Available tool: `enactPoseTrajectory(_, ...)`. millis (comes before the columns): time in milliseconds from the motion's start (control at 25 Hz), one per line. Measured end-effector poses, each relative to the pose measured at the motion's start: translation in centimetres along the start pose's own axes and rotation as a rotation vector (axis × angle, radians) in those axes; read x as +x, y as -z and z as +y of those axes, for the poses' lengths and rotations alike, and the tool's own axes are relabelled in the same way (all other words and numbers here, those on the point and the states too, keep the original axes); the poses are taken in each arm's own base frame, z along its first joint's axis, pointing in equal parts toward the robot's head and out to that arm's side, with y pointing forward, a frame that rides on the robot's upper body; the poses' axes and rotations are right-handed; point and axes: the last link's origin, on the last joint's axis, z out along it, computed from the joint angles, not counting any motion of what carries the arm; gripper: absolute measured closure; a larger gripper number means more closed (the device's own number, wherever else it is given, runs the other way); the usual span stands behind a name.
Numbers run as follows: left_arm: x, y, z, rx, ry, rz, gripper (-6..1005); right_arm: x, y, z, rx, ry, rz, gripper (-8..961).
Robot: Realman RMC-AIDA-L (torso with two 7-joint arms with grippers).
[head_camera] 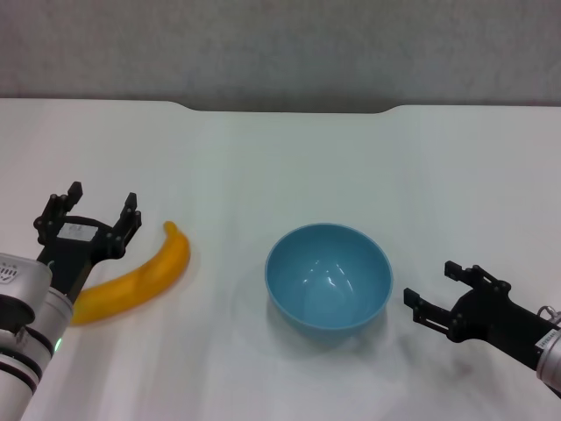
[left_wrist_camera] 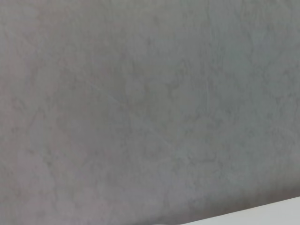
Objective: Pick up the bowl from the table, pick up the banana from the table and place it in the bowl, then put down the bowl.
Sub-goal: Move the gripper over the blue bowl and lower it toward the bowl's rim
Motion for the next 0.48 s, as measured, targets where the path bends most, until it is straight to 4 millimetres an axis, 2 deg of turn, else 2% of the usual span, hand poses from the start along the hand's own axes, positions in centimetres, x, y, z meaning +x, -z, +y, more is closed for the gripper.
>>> enactPoseTrajectory(160,-0.1,0.1,0.0,0.002,0.0,-0.003,216,-0.4,0.7,0.4,-0.004,0.006,-0.056,63)
enactPoseTrajectory(480,-0.2,0.2,-0.1,0.005,0.0,-0.006,216,-1.6,2.9,-0.9,0.112,-0.044,-0.209,63)
